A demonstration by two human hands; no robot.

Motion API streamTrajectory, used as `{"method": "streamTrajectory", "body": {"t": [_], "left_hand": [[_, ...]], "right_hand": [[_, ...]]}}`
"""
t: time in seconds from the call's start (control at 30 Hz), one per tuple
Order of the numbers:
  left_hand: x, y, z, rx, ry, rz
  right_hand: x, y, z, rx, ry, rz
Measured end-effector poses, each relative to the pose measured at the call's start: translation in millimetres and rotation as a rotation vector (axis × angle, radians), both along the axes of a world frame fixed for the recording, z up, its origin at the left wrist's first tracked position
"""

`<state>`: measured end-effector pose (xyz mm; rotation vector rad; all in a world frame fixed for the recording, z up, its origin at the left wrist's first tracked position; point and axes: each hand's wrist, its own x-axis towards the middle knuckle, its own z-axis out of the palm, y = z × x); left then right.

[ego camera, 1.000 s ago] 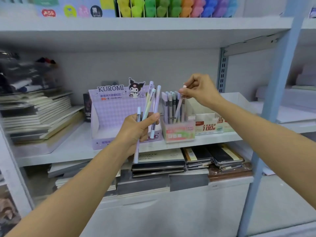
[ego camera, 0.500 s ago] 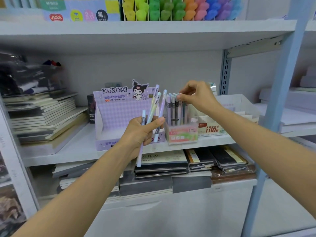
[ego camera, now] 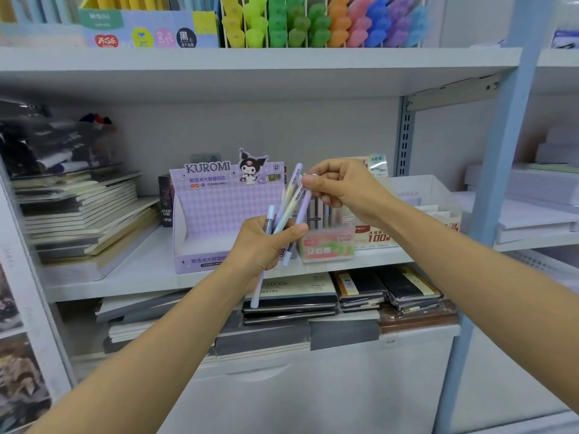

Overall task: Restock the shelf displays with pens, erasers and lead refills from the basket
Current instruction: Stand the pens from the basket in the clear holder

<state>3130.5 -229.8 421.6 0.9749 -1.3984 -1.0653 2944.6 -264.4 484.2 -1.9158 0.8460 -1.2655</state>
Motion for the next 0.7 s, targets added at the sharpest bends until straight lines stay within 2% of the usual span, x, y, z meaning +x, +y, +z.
{"method": "streamTrajectory", "body": {"t": [0.1,0.27,0.43,0.53,0.7], "left_hand": [[3.5,3.0,1.5,0.018,0.018,-0.003],[13.5,2.9,0.4,0.029,0.045,0.018],[16.2,4.1,0.2,-0.01,0.302,0.099],[8.5,6.6,2.2,-0.028,0.434,0.061],[-5.9,14.5,3.4,-0.033,0.36,0.002]], "right_hand": [[-10.1,2.7,1.4,0.021,-0.066,0.042],[-32.2,6.1,4.8,0.02,-0.221,-0.009],[-45.1,18.4,-14.5,0.115,-0.004,0.094],[-39.4,23.8,-33.4,0.224,0.144,0.21],[-27.2,30.9,-49.4,0.244,0.289,0.304]]}}
